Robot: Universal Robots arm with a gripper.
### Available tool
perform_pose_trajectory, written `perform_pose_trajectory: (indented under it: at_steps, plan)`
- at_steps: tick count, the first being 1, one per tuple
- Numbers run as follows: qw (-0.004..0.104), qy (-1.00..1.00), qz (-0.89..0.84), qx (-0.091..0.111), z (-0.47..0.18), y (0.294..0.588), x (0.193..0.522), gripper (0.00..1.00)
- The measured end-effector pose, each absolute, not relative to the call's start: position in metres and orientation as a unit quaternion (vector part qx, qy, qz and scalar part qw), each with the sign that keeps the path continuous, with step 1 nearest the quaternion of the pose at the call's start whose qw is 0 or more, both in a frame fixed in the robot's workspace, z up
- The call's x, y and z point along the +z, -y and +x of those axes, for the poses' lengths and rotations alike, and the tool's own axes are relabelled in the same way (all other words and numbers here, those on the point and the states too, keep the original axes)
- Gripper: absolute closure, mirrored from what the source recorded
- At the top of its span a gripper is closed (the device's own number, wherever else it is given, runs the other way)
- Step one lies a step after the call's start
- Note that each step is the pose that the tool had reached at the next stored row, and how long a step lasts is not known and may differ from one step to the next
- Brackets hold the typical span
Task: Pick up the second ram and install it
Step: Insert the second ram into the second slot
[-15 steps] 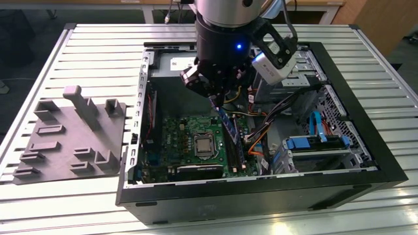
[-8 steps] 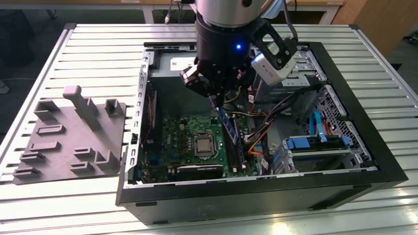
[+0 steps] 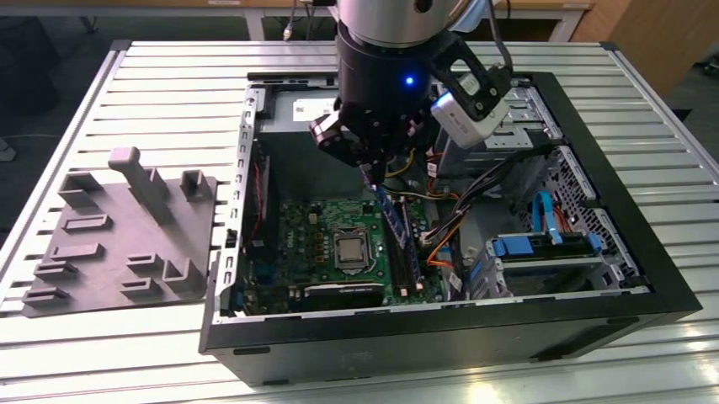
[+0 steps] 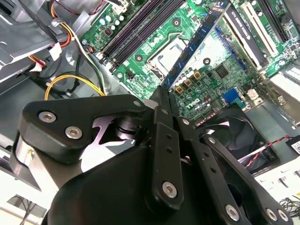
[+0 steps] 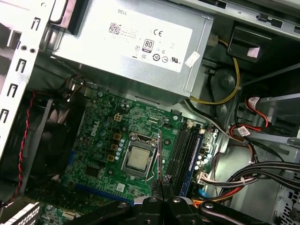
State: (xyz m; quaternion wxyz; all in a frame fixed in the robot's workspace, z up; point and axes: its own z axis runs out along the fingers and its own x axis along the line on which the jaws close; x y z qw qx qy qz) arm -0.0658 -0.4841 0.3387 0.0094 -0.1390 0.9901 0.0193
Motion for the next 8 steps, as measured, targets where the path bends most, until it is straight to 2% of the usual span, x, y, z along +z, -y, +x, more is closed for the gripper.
perform_pose_trajectory:
  at_steps: [8]
  plan:
    - [0.010,-0.991,-0.130,0.019,-0.0658,0.4841,0.3386,0.88]
